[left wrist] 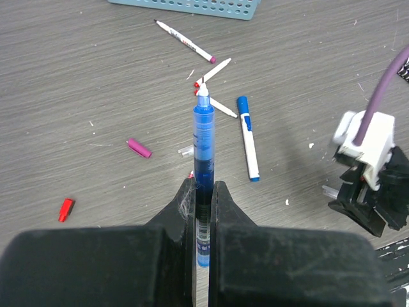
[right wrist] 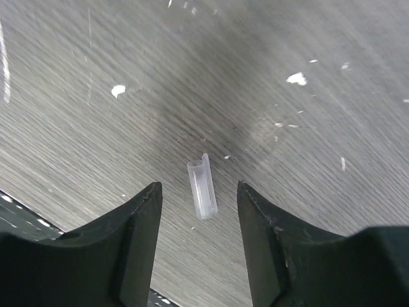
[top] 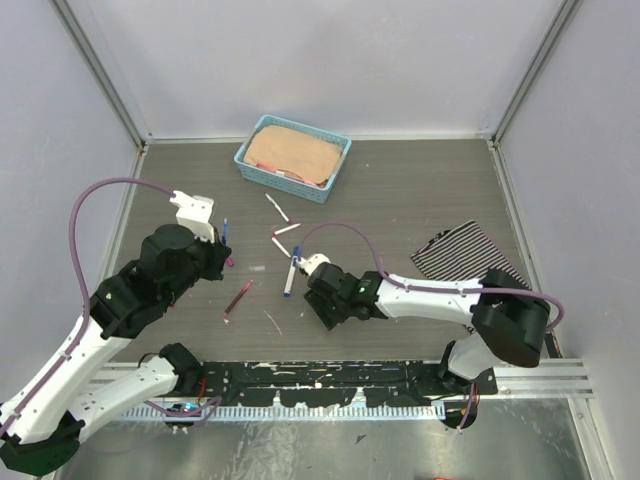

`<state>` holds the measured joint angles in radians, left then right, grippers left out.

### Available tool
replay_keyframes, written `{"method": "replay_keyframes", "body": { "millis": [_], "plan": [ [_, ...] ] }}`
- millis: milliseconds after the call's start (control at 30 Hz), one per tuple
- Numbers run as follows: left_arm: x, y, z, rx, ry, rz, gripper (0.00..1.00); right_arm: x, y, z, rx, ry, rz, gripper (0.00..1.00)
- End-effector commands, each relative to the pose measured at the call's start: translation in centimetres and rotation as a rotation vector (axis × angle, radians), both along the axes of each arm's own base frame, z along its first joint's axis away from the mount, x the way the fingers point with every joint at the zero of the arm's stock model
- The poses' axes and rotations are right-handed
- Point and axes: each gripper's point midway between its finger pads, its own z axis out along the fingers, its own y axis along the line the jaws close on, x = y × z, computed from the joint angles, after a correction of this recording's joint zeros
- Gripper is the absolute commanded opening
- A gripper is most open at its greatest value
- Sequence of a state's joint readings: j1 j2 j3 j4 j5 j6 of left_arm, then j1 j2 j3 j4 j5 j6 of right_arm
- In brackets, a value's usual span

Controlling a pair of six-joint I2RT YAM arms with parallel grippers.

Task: Insert the pens into the pen caps
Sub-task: Place the pen cap at the center of the board, then adjust the pen cap at the center of the board.

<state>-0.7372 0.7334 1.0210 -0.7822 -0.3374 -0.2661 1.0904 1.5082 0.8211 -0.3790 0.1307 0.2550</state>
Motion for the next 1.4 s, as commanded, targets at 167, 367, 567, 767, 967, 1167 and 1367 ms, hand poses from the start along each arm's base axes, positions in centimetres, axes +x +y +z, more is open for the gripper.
{"method": "replay_keyframes", "body": {
  "millis": [167, 367, 567, 767, 967, 1167, 1367],
  "plan": [
    [0.7, -0.5, 0.9, -0.026, -0.044, -0.003, 0.0, 2.9, -0.4, 7.1, 0.224, -0.1, -0.715, 0.62],
    [0.8, -0.7, 0.5, -0.016, -0.043, -0.016, 0.0, 1.3, -1.2, 4.7, 0.151, -0.025, -1.0, 0.66],
    [0.6, -0.5, 0.3, 0.004, -0.045, -0.031, 0.0, 0.1, 0.0, 2.5, 0.183, 0.075, -1.051, 0.68],
    [0.5, -0.6, 0.3, 0.009, -0.052, -0.043, 0.0, -0.2, 0.5, 1.3, 0.131, 0.091, -1.038, 0.69],
    [0.5, -1.0, 0.2, 0.002, -0.045, -0.061, 0.0, -0.3, 0.0, -1.0, 0.027, 0.075, -1.034, 0.68],
    [0.7, -1.2, 0.3, 0.007, -0.044, -0.068, 0.0, -0.7, 0.2, -1.8, -0.002, 0.093, -1.016, 0.66],
    [0.6, -1.1, 0.2, 0.009, -0.045, -0.061, 0.0, -1.0, -1.1, -2.1, -0.058, 0.07, -1.016, 0.57]
  ]
}}
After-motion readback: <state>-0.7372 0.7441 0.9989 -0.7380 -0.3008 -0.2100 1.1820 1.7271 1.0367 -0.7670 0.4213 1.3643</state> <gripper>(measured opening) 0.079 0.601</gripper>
